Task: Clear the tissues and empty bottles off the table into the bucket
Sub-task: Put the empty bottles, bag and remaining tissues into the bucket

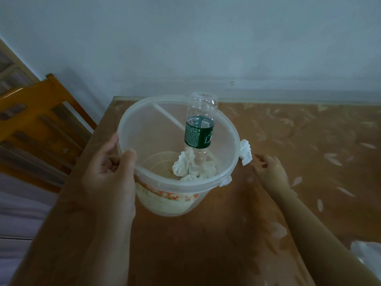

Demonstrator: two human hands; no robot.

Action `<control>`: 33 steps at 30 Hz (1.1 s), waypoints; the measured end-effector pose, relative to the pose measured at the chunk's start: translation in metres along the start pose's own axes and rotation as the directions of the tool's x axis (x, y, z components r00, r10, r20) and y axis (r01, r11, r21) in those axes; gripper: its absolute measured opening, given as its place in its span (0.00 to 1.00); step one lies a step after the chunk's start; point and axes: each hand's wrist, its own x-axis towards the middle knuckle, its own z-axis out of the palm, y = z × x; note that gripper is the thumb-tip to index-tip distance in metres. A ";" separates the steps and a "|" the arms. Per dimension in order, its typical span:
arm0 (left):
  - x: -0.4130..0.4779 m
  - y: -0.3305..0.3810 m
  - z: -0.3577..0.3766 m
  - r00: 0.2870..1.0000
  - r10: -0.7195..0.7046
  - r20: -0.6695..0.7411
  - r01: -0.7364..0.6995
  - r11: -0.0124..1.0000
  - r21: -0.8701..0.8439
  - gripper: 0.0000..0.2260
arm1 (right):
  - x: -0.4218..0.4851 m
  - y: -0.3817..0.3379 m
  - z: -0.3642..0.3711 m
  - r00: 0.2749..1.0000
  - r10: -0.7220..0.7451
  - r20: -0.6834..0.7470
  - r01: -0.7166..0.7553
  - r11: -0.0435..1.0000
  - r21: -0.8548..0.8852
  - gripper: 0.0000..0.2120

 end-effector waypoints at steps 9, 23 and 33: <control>0.014 -0.007 0.008 0.998 0.043 -0.039 -0.042 0.999 0.011 0.13 | 0.033 0.006 0.023 1.000 -0.028 0.012 0.028 1.000 0.012 0.18; 0.023 -0.014 0.008 0.997 -0.027 -0.076 0.027 1.000 -0.008 0.13 | 0.056 0.004 0.051 0.999 -0.037 0.031 0.038 0.999 -0.016 0.22; 0.016 -0.014 0.003 0.996 -0.046 -0.074 0.045 0.999 -0.017 0.13 | 0.023 0.015 0.054 0.996 -0.055 0.071 0.062 0.994 -0.095 0.18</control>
